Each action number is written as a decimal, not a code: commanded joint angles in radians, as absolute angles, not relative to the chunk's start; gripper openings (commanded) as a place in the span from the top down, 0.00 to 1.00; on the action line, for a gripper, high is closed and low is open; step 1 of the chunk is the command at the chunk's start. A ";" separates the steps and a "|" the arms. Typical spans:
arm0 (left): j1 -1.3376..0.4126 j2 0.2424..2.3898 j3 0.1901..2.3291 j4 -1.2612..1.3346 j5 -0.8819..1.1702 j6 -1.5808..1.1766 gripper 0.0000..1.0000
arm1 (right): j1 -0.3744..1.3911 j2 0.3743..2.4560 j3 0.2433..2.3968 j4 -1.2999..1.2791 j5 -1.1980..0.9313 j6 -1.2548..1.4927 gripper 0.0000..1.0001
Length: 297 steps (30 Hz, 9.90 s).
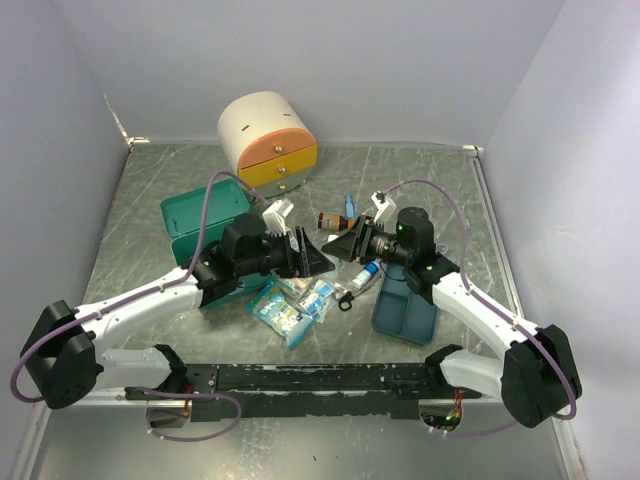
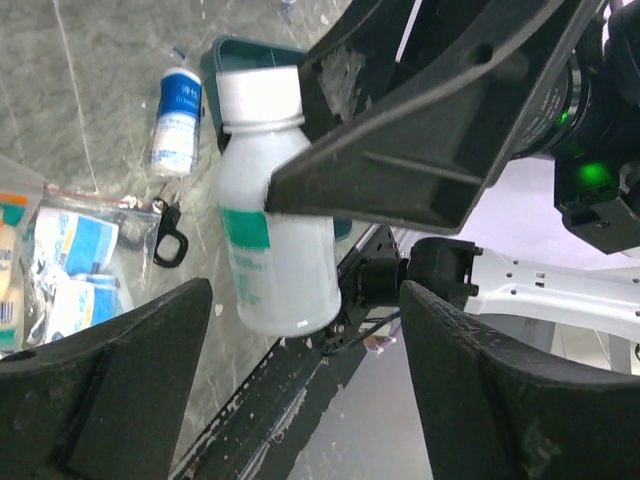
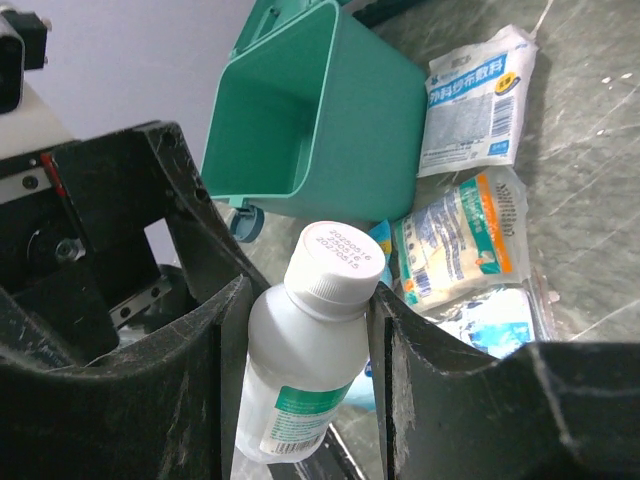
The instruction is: Organize the medicine kit
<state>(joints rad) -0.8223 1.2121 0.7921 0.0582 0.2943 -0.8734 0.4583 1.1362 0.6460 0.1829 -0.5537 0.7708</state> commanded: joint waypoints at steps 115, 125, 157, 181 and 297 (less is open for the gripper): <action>-0.584 1.548 0.978 -0.445 -0.072 -0.863 0.47 | 0.459 1.035 0.739 -0.085 -0.207 0.745 0.28; -0.581 1.477 1.009 -0.541 -0.097 -0.829 0.28 | 0.459 1.055 0.756 -0.093 -0.174 0.739 0.28; -0.567 1.351 0.825 -0.381 -0.145 -0.852 0.57 | 0.460 1.334 0.883 -0.141 0.012 0.693 0.32; -0.569 0.767 0.781 -0.433 -0.200 -0.601 0.15 | 0.534 2.002 1.452 -0.434 0.455 1.065 0.27; -0.670 0.626 0.613 0.055 0.039 -0.899 0.53 | 0.810 1.404 1.052 0.520 -0.457 0.868 0.50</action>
<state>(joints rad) -0.6682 0.6685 0.6228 0.0925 0.1154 -0.9161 0.8032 1.4128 0.9825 0.5709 -0.4683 0.9100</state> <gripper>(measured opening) 0.535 0.472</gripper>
